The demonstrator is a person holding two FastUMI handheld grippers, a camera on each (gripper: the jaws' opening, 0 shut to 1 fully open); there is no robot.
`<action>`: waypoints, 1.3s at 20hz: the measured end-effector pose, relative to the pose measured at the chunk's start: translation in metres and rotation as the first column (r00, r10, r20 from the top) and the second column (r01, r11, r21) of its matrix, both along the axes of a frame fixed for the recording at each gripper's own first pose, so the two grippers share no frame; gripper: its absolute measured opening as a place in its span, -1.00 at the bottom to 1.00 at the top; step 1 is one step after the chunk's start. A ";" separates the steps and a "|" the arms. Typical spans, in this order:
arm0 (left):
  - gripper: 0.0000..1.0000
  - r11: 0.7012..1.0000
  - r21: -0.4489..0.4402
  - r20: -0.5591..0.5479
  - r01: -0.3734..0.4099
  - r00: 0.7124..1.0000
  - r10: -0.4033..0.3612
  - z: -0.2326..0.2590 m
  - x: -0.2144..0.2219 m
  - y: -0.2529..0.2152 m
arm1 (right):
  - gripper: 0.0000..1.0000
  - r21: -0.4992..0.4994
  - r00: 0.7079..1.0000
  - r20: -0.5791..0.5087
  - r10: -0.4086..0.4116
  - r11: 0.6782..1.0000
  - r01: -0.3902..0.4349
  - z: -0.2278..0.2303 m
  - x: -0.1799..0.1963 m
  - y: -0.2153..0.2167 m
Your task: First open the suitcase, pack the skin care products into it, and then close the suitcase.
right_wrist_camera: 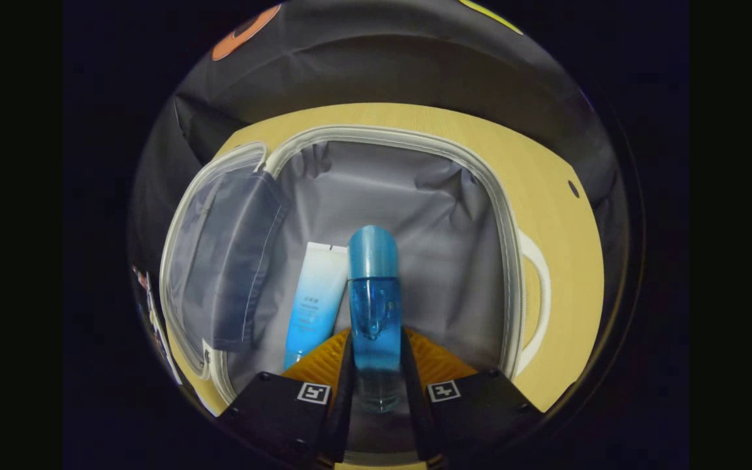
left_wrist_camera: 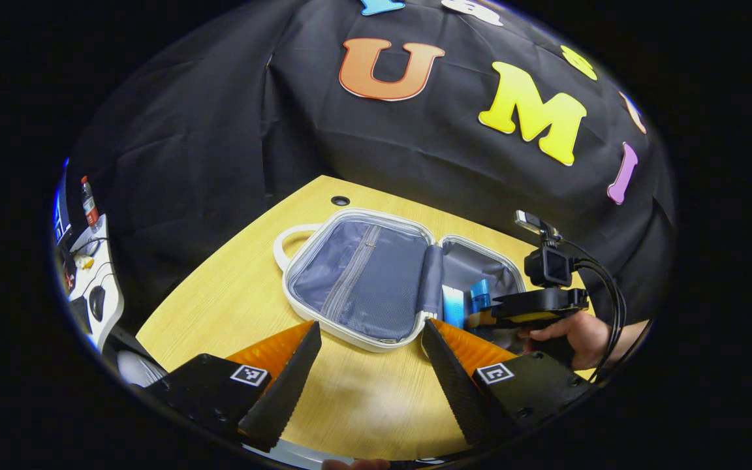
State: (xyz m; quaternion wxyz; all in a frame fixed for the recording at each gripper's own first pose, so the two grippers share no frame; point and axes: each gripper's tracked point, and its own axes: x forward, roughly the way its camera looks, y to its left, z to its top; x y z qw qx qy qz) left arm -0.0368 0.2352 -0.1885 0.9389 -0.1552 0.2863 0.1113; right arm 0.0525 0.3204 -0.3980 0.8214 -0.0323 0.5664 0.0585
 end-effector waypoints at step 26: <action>0.96 0.984 -0.179 0.148 0.019 0.989 0.008 -0.048 0.114 0.187 | 0.51 -0.017 0.753 0.555 0.353 0.910 -0.414 0.237 -0.058 -0.051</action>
